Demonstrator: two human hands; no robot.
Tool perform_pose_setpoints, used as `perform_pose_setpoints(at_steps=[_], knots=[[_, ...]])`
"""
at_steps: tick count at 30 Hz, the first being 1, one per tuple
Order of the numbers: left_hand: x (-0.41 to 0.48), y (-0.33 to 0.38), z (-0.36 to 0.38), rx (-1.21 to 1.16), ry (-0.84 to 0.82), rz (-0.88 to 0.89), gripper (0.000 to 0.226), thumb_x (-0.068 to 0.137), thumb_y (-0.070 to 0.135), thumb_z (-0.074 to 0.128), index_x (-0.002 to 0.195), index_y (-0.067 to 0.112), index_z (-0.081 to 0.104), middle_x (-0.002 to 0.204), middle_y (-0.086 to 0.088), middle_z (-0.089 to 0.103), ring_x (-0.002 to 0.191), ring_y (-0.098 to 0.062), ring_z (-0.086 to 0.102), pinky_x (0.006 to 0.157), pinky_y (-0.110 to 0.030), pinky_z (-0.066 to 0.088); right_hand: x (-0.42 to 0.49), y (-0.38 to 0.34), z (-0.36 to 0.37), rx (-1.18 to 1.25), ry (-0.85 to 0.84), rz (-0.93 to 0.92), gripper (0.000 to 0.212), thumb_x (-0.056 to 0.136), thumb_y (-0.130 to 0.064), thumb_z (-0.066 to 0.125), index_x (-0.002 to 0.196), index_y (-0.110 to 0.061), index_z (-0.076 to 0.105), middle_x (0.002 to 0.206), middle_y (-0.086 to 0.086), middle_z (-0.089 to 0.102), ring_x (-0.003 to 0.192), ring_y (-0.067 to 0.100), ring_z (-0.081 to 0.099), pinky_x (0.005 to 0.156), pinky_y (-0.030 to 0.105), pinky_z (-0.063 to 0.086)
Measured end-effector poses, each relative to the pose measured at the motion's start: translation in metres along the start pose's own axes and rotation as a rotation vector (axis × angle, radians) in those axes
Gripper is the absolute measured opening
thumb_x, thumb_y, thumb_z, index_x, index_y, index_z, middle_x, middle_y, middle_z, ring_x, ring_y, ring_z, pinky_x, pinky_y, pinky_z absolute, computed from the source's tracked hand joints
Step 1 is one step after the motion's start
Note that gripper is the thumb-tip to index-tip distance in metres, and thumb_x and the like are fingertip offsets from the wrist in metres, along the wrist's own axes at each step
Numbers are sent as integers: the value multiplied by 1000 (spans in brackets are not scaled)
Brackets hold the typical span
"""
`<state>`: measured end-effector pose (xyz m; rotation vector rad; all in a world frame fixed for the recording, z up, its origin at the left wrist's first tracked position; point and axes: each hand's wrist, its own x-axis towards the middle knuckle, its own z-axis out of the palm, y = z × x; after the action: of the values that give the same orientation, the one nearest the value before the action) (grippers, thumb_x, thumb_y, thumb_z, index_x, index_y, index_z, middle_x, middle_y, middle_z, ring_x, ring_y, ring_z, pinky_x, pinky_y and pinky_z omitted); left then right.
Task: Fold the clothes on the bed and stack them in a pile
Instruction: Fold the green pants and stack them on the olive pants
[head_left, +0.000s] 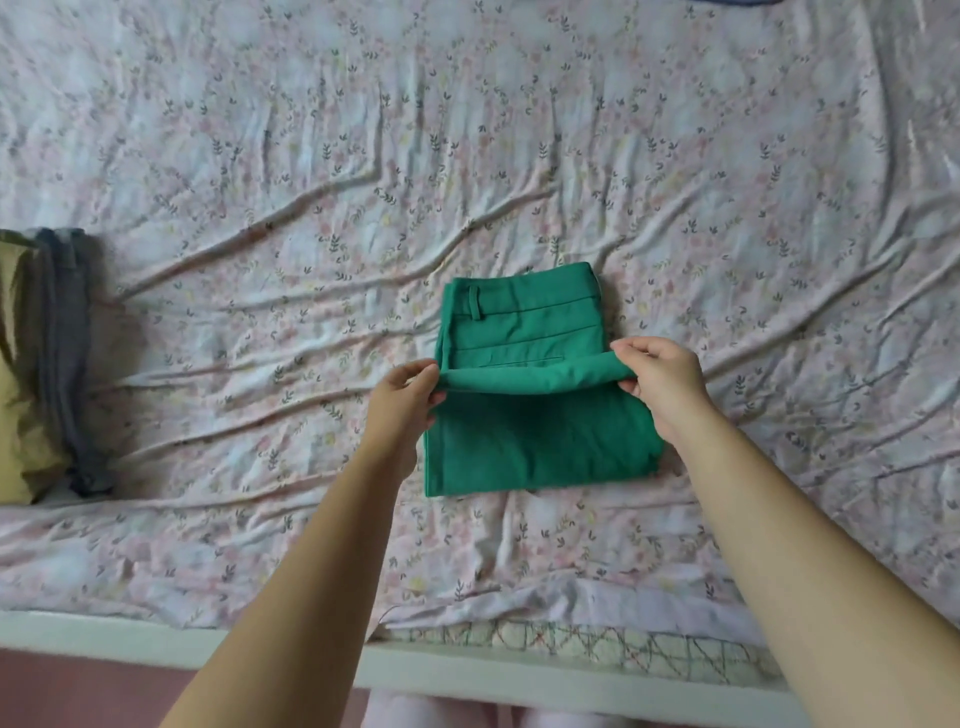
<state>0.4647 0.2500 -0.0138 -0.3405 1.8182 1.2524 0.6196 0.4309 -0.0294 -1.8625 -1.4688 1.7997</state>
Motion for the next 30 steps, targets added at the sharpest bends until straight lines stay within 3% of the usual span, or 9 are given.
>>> perform_pose_setpoints(at_steps=[4, 6, 9, 12, 15, 20, 23, 26, 30], knots=[[43, 15, 8, 17, -103, 16, 23, 87, 12, 61, 110, 13, 56, 82, 1, 59, 73, -9, 55, 58, -20, 40, 43, -12, 12, -5, 10, 4, 5, 88, -14, 60, 91, -15, 64, 107, 6, 62, 96, 18, 59, 68, 22, 48], [61, 21, 13, 207, -138, 72, 27, 84, 8, 64, 109, 13, 54, 86, 0, 61, 73, -9, 56, 55, -16, 42, 58, -18, 16, -31, -81, 6, 11, 86, -16, 63, 97, -16, 63, 101, 2, 63, 91, 13, 59, 69, 21, 47], [85, 25, 16, 563, -41, 207, 14, 87, 10, 61, 100, 14, 56, 79, 4, 59, 65, -9, 53, 51, -18, 38, 74, -17, 19, -250, -192, -50, 23, 80, -7, 68, 99, -17, 61, 91, -2, 64, 84, 11, 60, 74, 24, 49], [102, 27, 17, 639, 56, 300, 7, 89, 19, 59, 88, 12, 59, 67, 2, 54, 56, -13, 46, 47, -23, 31, 88, -11, 17, -416, -63, -171, 14, 80, -10, 68, 90, -17, 63, 84, 0, 63, 82, 19, 60, 77, 32, 50], [109, 28, 21, 594, 99, 355, 11, 87, 25, 62, 86, 14, 62, 65, 3, 53, 57, -10, 46, 49, -25, 33, 102, -12, 20, -464, 47, -281, 9, 82, -19, 67, 85, -12, 65, 86, 8, 58, 78, 23, 55, 71, 30, 44], [120, 24, 29, 432, 149, 278, 19, 90, 30, 57, 97, 12, 56, 84, 2, 57, 80, -16, 55, 71, -31, 45, 116, -13, 32, -347, 43, -201, 24, 84, -26, 64, 83, -2, 61, 89, 12, 60, 83, 27, 58, 73, 36, 47], [111, 15, 26, 517, 94, 237, 39, 92, 31, 52, 124, 10, 43, 100, 1, 54, 88, -15, 55, 71, -27, 46, 100, -12, 21, -263, -34, -131, 30, 86, -27, 62, 109, -9, 56, 96, 2, 62, 94, 22, 60, 76, 32, 48], [89, -7, 12, 592, -57, 223, 53, 92, 29, 51, 139, 18, 29, 109, -2, 55, 86, -9, 57, 65, -19, 48, 76, 10, -5, -382, -159, 31, 71, 81, -37, 65, 139, -12, 33, 136, 9, 46, 122, 24, 46, 94, 32, 40], [71, -37, 4, 610, -158, 209, 63, 91, 27, 53, 145, 23, 21, 138, 3, 43, 121, -17, 47, 98, -31, 41, 53, 39, -19, -317, -338, 171, 84, 59, -43, 75, 133, -27, 37, 130, 0, 52, 112, 20, 54, 98, 44, 45]])
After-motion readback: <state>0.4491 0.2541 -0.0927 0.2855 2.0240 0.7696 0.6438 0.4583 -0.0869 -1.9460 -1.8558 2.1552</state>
